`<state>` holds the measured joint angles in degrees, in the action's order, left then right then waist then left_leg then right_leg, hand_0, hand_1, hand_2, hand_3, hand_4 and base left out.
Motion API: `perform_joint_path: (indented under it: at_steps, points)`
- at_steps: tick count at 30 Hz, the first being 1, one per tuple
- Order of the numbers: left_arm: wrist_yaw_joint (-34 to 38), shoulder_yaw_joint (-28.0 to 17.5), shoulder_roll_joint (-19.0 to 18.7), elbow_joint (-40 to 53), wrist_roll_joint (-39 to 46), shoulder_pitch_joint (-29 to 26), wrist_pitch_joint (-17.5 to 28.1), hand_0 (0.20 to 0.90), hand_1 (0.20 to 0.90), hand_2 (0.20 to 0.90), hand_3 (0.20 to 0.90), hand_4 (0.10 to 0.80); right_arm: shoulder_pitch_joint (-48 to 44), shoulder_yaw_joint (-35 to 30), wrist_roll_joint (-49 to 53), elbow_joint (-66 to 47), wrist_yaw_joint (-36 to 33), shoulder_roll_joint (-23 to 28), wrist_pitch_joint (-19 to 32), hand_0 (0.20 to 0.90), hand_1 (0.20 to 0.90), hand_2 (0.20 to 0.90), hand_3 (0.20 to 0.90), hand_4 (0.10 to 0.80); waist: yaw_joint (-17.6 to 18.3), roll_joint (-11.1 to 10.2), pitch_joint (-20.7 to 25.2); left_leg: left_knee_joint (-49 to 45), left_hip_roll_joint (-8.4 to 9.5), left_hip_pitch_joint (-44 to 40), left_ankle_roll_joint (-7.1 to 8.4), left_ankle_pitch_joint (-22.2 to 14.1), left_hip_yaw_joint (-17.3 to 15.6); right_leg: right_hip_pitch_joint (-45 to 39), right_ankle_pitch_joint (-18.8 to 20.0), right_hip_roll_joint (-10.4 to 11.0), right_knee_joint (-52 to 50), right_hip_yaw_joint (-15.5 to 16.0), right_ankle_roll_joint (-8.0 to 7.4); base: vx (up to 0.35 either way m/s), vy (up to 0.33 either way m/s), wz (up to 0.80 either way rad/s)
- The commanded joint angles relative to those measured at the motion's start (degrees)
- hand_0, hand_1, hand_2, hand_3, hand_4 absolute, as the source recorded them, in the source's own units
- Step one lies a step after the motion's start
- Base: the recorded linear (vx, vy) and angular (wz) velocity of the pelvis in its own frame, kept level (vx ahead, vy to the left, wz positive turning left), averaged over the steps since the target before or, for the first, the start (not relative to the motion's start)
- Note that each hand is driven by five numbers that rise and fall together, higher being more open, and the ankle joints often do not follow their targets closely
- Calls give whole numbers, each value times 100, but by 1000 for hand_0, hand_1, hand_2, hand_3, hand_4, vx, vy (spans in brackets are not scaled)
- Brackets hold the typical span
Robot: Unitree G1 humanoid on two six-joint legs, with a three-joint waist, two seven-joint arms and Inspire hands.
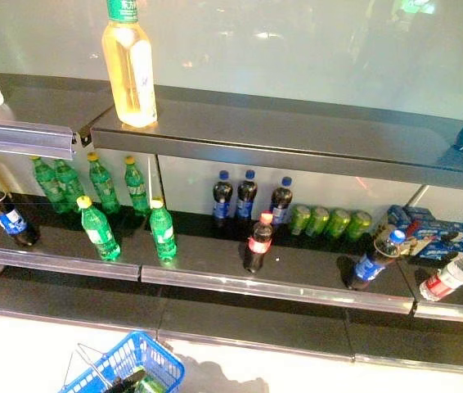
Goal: Pick up the drink and place into the basket.
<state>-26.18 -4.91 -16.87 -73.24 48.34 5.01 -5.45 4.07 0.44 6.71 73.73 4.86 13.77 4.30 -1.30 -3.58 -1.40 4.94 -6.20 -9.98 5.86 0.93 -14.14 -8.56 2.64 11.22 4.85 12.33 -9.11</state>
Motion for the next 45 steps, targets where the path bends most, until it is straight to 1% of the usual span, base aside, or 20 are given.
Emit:
perform_joint_path:
  at_steps: [1, 9, 14, 16, 19, 21, 23, 25, 27, 28, 30, 32, 33, 35, 37, 41, 42, 43, 44, 45]
  points:
    - [-799, -3, 154, 178, 90, -740, 296, 300, 300, 300, 200, 100, -509, 60, 87, 215, 14, 276, 151, 900, 900, 900, 900, 800, -116, 257, -157, 6, 453, -2, -437, -217, -81, 35, -39, -352, -309, 511, 240, 0, 0, 0]
    - [-728, -1, 147, 172, -2, -722, 419, 300, 300, 300, 200, 100, -493, 54, 189, 179, -37, 277, 145, 900, 900, 900, 900, 800, -63, 216, -161, 6, 458, -36, -454, -234, -85, 46, -48, -431, -280, 393, 276, 0, 0, 0]
    - [-774, 36, 181, 139, -123, -705, 537, 300, 300, 300, 200, 100, -486, 25, 224, 155, -47, 355, 137, 900, 900, 900, 900, 800, -16, 124, -191, -276, 502, 12, -494, -351, 70, 82, -46, -535, -241, 85, 348, -6, -17, -6]
    - [-758, 45, 195, 156, -59, -690, 582, 300, 300, 300, 200, 100, -511, 32, 204, 106, -46, 397, 105, 900, 900, 900, 900, 800, -39, 66, -223, -602, 529, 113, -487, -466, 289, 109, -42, -541, -252, -50, 385, -32, 15, -33]
    - [-706, -80, 235, 152, -13, -691, 645, 300, 300, 300, 200, 100, -621, 42, 169, -2, -91, 532, 9, 900, 900, 900, 900, 800, -235, -126, -370, -1830, 808, 651, -501, -724, 1293, 212, -23, -475, -406, -520, 473, -67, 84, -118]
    - [-770, -75, 256, 131, -92, -738, 662, 300, 300, 300, 200, 100, -610, -59, 261, 6, -125, 590, 80, 900, 900, 900, 900, 800, -233, -153, -469, -2045, 984, 815, -595, -776, 1421, 340, -17, -471, -578, -744, 478, -113, 221, -144]
    - [-887, 12, 246, 94, -237, -836, 622, 300, 300, 300, 200, 100, -559, -245, 420, 94, -196, 614, 302, 900, 900, 900, 900, 800, -92, -139, -509, -1776, 1021, 686, -699, -928, 1231, 509, 53, -393, -699, -843, 395, -122, 273, -165]
    - [-906, 57, 224, 77, -311, -921, 641, 300, 300, 300, 200, 100, -498, -401, 502, 204, -151, 658, 468, 900, 900, 900, 900, 800, 76, -96, -555, -1560, 1095, 503, -812, -1013, 1297, 825, 201, -323, -851, -1037, 268, -66, 181, -100]
    - [-891, 120, 148, 74, -248, -997, 672, 300, 300, 300, 200, 100, -420, -563, 443, 315, -13, 734, 582, 900, 900, 900, 900, 800, 248, -66, -645, -1371, 1174, 292, -855, -1088, 1344, 1196, 614, -213, -920, -1229, 66, -45, 97, -70]
    - [-862, 162, 104, 91, -175, -1030, 653, 300, 300, 300, 200, 100, -380, -594, 413, 340, 11, 755, 599, 900, 900, 900, 900, 800, 301, -69, -685, -1298, 1199, 212, -824, -1092, 1355, 1315, 860, -130, -882, -1228, -18, -55, 54, -85]
    - [-786, 183, 23, 157, -124, -1036, 581, 300, 300, 300, 200, 100, -334, -613, 378, 311, 35, 767, 531, 900, 900, 900, 900, 800, 285, -23, -742, -1083, 1135, 78, -697, -995, 1220, 1394, 1050, 39, -814, -875, -115, -79, 28, -112]
    - [-745, 188, -30, 203, -150, -990, 547, 300, 300, 300, 200, 100, -344, -622, 382, 302, 39, 763, 436, 900, 900, 900, 900, 800, 250, 48, -769, -847, 1018, -22, -634, -887, 991, 1412, 1073, 99, -929, -597, -155, -91, 15, -101]
    - [-749, 188, -36, 209, -158, -989, 531, 300, 300, 300, 200, 100, -347, -622, 378, 303, 41, 759, 432, 900, 900, 900, 900, 800, 245, 37, -756, -817, 1026, -11, -634, -853, 968, 1438, 1083, 111, -935, -598, -156, -124, 16, -92]
    - [-680, 166, -89, 235, -168, -909, 516, 300, 300, 300, 200, 100, -431, -525, 371, 337, 42, 711, 353, 900, 900, 900, 900, 800, 203, 125, -714, -524, 895, 16, -698, -643, 467, 1412, 890, 85, -1504, -252, -104, -220, 17, -108]
    - [-671, 132, -99, 236, -173, -897, 530, 300, 300, 300, 200, 100, -493, -440, 381, 346, 42, 671, 361, 900, 900, 900, 900, 800, 141, 186, -698, -391, 825, 31, -758, -583, 129, 1357, 689, 77, -1904, -22, -49, -203, -11, -115]
    - [-624, 91, -98, 279, -142, -901, 517, 300, 300, 300, 200, 100, -584, -337, 411, 347, -4, 577, 357, 900, 900, 900, 900, 800, 55, 237, -619, -175, 772, 14, -830, -554, -321, 1146, 453, 128, -2003, 393, 11, -150, -72, -81]
    - [-631, 61, -112, 306, -188, -887, 485, 300, 300, 300, 200, 100, -612, -316, 378, 349, -39, 504, 310, 900, 900, 900, 900, 800, 1, 241, -557, -87, 730, -5, -821, -532, -559, 904, 295, 160, -1814, 689, 45, -129, -179, -133]
    - [-620, 58, -117, 328, -201, -876, 480, 300, 300, 300, 200, 100, -623, -306, 380, 360, -51, 474, 279, 900, 900, 900, 900, 800, -29, 235, -523, -71, 702, -11, -801, -525, -687, 786, 226, 168, -1675, 850, 59, -36, -158, -159]
    - [-620, 61, -119, 332, -218, -871, 478, 300, 300, 300, 200, 100, -622, -303, 382, 368, -48, 466, 267, 900, 900, 900, 900, 800, -37, 246, -500, -39, 710, -82, -784, -628, -615, 721, 107, 159, -1669, 793, -23, 11, -182, -158]
    - [-630, 34, -102, 352, -282, -856, 478, 300, 300, 300, 200, 100, -603, -291, 376, 378, -60, 430, 239, 900, 900, 900, 900, 800, -86, 233, -458, -44, 657, -89, -719, -579, -887, 510, 33, 178, -1329, 1078, -8, 10, -200, -89]
